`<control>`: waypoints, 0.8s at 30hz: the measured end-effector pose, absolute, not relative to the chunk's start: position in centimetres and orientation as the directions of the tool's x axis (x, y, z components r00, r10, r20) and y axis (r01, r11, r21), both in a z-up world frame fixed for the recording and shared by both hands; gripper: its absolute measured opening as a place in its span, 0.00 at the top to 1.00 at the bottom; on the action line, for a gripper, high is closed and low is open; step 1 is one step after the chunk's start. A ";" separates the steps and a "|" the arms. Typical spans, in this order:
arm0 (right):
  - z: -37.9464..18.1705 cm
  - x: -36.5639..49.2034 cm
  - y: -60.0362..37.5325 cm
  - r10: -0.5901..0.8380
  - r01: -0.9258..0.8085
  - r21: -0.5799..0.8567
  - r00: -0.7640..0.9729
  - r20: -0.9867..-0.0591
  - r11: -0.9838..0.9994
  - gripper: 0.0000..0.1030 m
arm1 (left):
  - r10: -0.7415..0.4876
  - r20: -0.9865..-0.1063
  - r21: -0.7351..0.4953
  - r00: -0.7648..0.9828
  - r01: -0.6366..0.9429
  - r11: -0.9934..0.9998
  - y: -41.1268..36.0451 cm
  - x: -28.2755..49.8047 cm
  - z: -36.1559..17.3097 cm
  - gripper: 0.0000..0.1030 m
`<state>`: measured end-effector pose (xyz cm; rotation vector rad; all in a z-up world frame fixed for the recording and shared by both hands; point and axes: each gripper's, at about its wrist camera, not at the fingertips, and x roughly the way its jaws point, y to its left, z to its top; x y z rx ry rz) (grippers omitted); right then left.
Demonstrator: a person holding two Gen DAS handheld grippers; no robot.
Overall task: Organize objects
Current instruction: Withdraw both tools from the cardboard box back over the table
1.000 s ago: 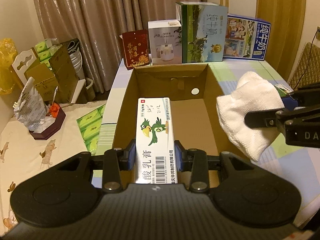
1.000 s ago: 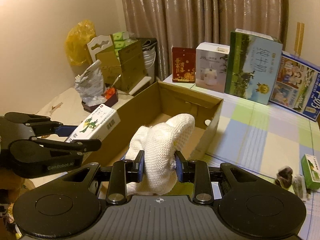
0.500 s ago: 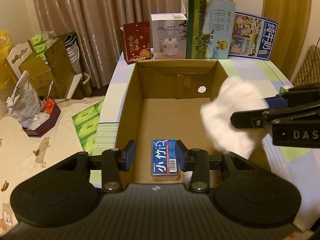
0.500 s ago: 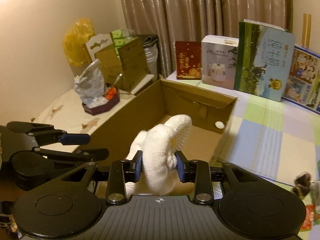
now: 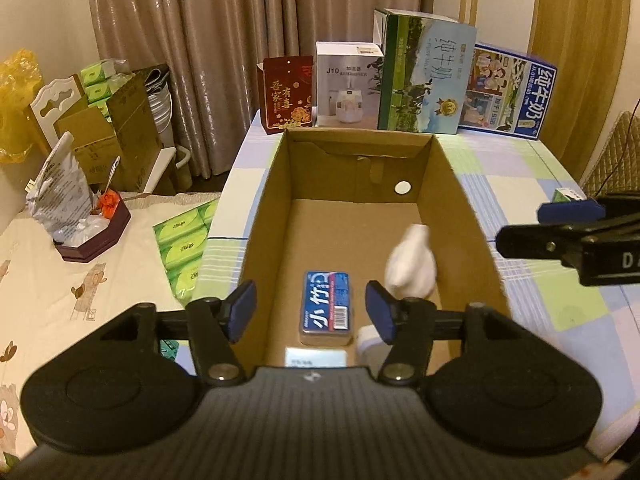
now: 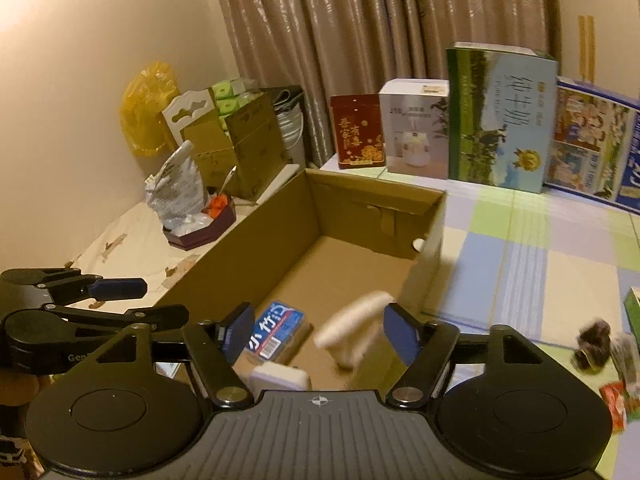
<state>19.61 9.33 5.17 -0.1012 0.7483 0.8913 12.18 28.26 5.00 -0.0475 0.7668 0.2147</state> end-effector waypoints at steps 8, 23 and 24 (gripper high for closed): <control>6.3 17.4 5.2 0.645 -0.707 0.203 0.438 -0.626 0.677 0.20 | 0.171 -0.669 0.022 0.724 -0.211 0.977 25.6 10.0 6.6 0.25; 7.7 14.9 -4.5 0.577 -0.602 0.192 0.550 -0.604 0.775 0.02 | 0.140 -0.623 0.015 0.769 -0.167 0.986 19.0 7.5 9.1 0.01; 7.7 14.8 -5.3 0.568 -0.588 0.193 0.561 -0.602 0.785 0.02 | 0.137 -0.620 0.015 0.772 -0.164 0.986 18.5 7.5 9.2 0.01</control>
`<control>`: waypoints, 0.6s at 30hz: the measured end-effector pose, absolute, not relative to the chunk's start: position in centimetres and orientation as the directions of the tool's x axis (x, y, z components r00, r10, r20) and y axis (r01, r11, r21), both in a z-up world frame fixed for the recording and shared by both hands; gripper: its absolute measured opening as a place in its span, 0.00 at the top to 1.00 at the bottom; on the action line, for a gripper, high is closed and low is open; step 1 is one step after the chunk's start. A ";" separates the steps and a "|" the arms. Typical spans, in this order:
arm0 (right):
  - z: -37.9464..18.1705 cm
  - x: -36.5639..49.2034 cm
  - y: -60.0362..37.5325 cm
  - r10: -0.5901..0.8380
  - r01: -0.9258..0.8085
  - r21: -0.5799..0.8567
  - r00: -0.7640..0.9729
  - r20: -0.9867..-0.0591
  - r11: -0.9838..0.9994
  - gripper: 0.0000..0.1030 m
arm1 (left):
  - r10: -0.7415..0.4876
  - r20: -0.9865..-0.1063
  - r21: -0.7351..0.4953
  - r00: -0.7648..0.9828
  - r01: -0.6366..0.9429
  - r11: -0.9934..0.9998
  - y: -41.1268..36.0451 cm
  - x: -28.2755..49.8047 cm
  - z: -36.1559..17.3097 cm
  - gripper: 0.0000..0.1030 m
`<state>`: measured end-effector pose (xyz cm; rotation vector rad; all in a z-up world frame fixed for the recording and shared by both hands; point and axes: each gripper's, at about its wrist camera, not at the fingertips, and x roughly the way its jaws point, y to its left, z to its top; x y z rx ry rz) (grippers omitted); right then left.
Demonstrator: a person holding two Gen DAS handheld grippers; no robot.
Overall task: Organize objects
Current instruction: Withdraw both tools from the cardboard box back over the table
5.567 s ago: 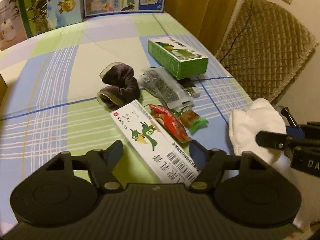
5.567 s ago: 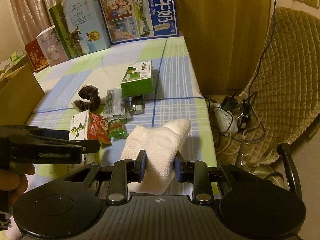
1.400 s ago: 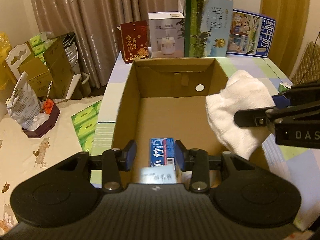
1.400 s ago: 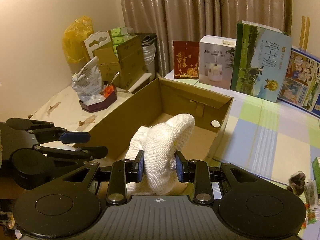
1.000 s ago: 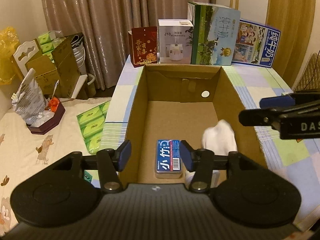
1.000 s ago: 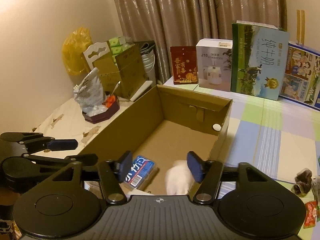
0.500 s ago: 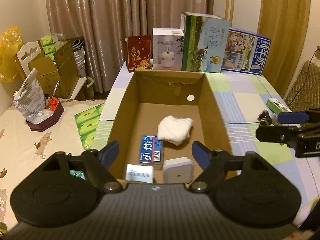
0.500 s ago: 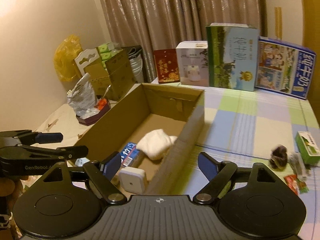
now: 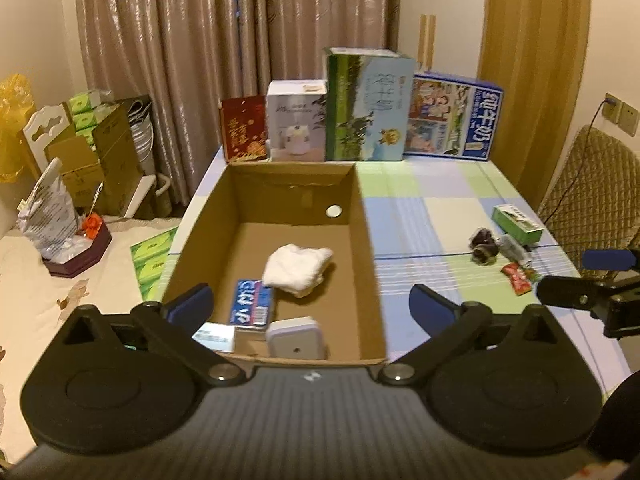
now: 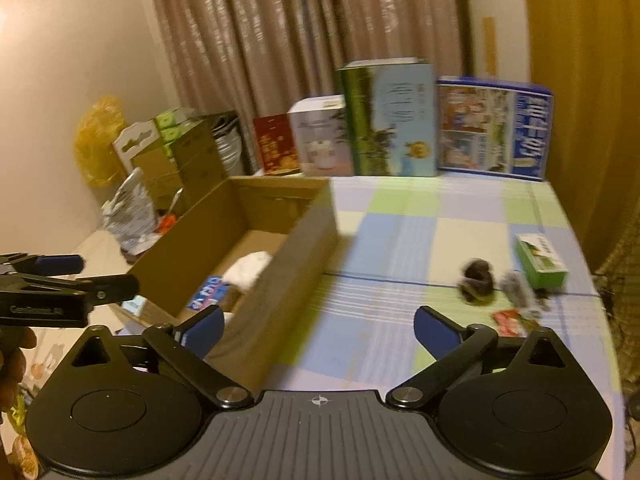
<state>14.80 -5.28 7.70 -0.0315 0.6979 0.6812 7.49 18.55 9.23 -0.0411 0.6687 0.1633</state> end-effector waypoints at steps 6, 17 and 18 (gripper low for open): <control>7.7 14.7 -10.7 0.505 -0.494 0.203 0.615 -0.605 0.845 0.02 | 0.085 -0.608 -0.006 0.790 -0.111 0.994 14.9 8.1 9.7 0.01; 6.8 15.5 -19.8 0.364 -0.303 0.206 0.698 -0.617 0.931 0.02 | -0.032 -0.611 -0.028 0.791 0.018 0.999 7.1 11.3 8.6 0.01; 6.8 15.7 -20.4 0.356 -0.293 0.206 0.702 -0.617 0.934 0.02 | -0.038 -0.615 -0.030 0.788 0.025 0.999 6.5 11.7 8.3 0.01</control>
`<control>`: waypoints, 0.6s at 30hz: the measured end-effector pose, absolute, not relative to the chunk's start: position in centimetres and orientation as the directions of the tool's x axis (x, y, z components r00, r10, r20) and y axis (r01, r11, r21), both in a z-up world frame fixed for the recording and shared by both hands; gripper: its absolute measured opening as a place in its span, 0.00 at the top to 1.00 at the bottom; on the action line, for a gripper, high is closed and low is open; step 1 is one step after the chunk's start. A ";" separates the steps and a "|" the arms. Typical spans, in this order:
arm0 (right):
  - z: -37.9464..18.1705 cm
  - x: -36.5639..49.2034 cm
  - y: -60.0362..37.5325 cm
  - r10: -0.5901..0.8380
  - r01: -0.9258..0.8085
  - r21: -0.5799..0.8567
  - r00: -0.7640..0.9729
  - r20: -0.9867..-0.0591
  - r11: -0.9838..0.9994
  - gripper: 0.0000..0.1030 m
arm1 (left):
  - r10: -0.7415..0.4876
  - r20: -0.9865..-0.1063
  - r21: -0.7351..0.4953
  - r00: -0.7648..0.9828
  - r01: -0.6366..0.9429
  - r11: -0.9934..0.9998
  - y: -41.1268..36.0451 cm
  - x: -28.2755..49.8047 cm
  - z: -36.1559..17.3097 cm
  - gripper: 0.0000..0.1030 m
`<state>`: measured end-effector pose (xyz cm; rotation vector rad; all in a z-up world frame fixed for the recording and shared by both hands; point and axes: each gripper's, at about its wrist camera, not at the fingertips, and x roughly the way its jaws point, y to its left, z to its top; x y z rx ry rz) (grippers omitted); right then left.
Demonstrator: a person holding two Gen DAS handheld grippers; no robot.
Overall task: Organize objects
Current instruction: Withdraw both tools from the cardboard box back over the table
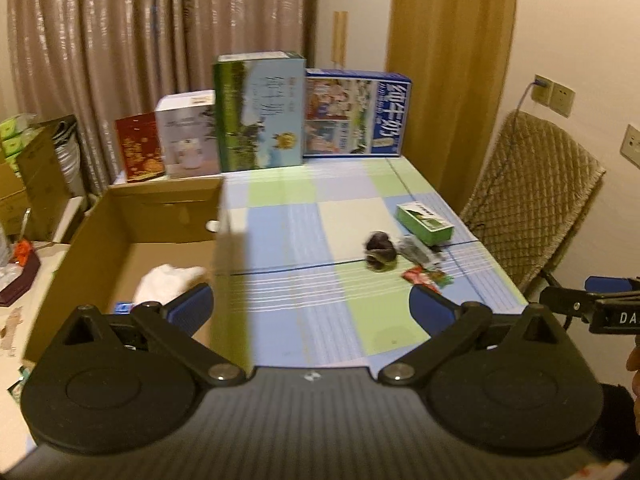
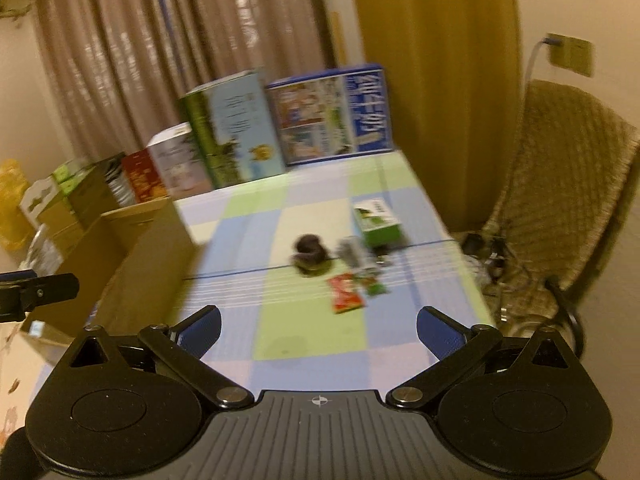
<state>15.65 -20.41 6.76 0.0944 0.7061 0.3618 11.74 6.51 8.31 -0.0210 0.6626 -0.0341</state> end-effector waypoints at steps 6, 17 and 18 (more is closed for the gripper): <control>6.5 16.4 -22.9 0.326 -0.252 0.207 0.715 -0.619 0.945 0.02 | -0.069 -0.637 -0.046 0.768 0.051 0.998 3.9 14.0 6.8 0.01; 5.1 20.5 -24.2 0.307 -0.253 0.177 0.705 -0.639 0.951 0.02 | -0.081 -0.659 -0.022 0.748 0.089 0.996 0.8 18.7 3.8 0.01; 4.9 21.0 -24.2 0.306 -0.258 0.170 0.703 -0.642 0.951 0.02 | -0.082 -0.660 -0.017 0.747 0.093 0.995 0.3 19.1 3.4 0.01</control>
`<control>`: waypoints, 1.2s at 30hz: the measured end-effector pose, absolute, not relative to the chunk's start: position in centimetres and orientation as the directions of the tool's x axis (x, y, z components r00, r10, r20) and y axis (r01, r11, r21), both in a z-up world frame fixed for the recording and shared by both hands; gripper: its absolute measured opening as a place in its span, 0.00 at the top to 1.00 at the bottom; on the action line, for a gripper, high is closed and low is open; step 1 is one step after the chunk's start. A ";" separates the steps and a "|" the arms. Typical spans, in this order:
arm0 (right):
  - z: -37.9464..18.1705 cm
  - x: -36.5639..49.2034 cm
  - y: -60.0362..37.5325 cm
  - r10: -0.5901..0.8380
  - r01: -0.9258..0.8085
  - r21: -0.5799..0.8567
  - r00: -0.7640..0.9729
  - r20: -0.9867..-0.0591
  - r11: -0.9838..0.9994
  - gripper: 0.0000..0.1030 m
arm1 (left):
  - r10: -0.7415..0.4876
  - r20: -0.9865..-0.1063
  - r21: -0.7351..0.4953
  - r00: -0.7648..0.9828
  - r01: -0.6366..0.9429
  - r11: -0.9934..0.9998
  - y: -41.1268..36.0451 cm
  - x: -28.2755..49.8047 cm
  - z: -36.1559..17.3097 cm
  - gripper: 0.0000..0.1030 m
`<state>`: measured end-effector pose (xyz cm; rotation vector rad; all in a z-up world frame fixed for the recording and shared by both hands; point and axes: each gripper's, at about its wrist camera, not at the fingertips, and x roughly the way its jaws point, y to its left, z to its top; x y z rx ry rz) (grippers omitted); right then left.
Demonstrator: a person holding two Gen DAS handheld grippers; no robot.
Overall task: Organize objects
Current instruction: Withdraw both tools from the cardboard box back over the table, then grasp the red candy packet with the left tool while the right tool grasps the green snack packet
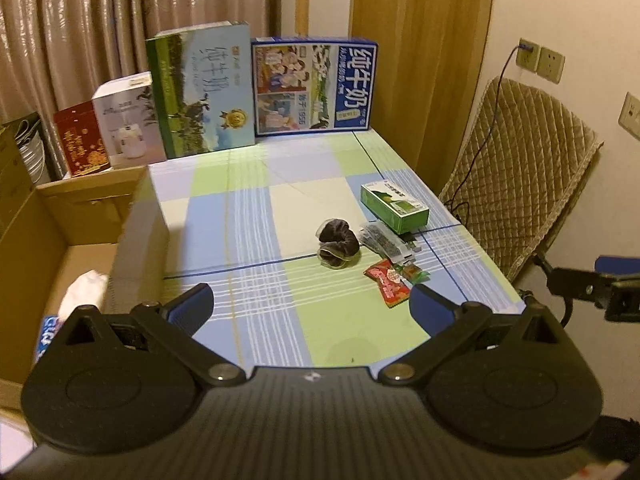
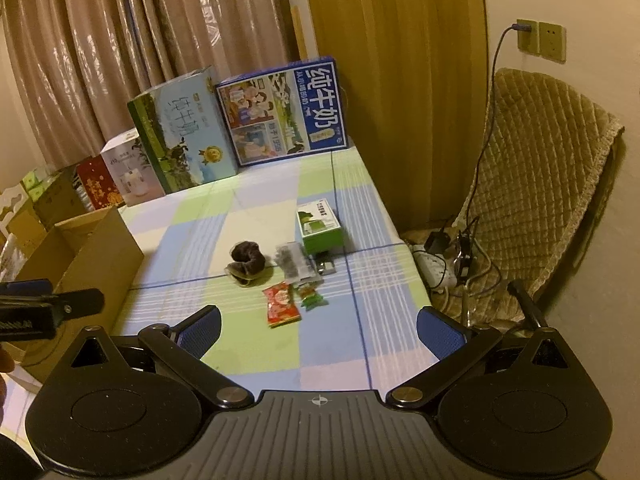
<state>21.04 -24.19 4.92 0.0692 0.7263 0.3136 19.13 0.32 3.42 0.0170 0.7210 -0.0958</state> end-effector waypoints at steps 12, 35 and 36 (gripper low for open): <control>0.7 27.2 -23.9 0.298 -0.322 0.099 0.657 -0.693 0.941 0.04 | -0.099 -0.705 -0.040 0.702 0.100 0.994 -2.6 25.0 -2.1 0.01; -7.3 34.1 -24.4 0.288 -0.350 0.080 0.595 -0.750 0.933 0.40 | -0.177 -0.758 -0.087 0.628 0.171 0.981 -8.2 34.0 -11.2 0.35; -7.5 34.2 -24.4 0.286 -0.345 0.083 0.595 -0.751 0.935 0.40 | -0.176 -0.760 -0.085 0.625 0.174 0.981 -8.4 34.2 -11.5 0.38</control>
